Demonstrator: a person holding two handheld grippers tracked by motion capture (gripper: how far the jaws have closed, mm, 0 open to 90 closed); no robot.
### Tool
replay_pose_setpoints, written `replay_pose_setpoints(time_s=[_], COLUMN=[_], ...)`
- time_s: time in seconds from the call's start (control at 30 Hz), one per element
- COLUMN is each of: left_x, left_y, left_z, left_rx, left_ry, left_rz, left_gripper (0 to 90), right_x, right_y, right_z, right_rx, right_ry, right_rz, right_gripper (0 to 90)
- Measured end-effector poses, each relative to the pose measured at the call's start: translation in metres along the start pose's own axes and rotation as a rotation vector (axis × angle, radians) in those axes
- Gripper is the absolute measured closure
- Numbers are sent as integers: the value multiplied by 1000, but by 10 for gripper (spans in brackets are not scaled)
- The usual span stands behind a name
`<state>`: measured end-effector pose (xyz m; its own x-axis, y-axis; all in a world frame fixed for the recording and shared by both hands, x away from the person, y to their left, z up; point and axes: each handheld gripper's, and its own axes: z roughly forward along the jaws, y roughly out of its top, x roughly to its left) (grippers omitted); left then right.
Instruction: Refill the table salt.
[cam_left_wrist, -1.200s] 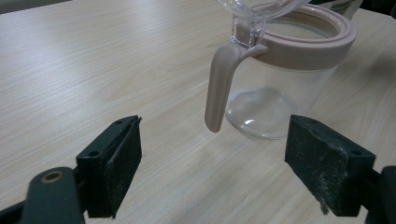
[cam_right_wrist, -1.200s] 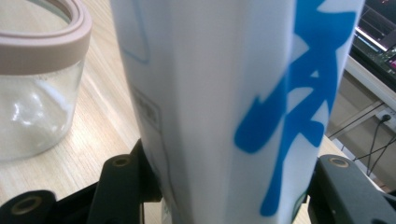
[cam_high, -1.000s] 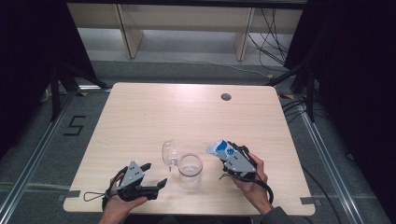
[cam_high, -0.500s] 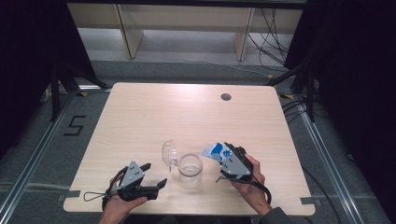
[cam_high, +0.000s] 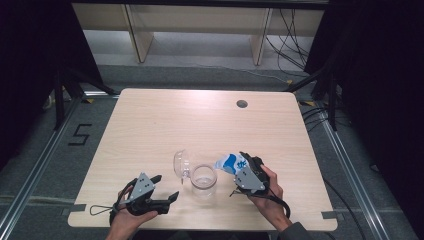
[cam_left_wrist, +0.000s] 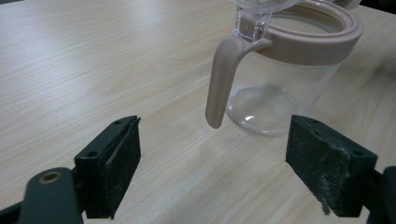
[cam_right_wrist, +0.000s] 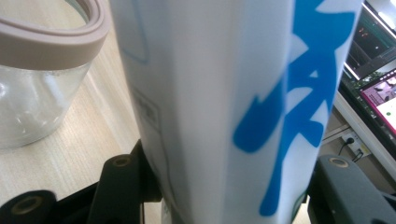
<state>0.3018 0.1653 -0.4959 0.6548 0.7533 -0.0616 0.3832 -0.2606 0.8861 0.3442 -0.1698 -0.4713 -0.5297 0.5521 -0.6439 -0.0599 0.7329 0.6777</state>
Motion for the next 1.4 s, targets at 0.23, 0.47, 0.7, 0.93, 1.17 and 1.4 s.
replay_pose_setpoints(time_s=[0.23,0.47,0.7,0.93,1.17,1.4], left_x=[0,0,0,0,0,0], left_y=[0,0,0,0,0,0], left_z=[0,0,0,0,0,0], left_rx=[0,2,2,3,2,3], left_ry=[0,-1,-1,-2,-2,-3], left_rz=[6,4,4,6,6,-5], left_gripper=[175,176,176,176,176,176], right_x=[-1,2,7,9,10,14], right_y=[1,3,3,4,2,4], right_z=[-1,1,3,4,8,9], right_rx=[10,14,24,35,49,63], right_ry=[-24,-22,-27,-35,-42,-43], right_rz=[-45,-89,-102,-124,-155,-176], right_gripper=[483,483,484,484,484,486])
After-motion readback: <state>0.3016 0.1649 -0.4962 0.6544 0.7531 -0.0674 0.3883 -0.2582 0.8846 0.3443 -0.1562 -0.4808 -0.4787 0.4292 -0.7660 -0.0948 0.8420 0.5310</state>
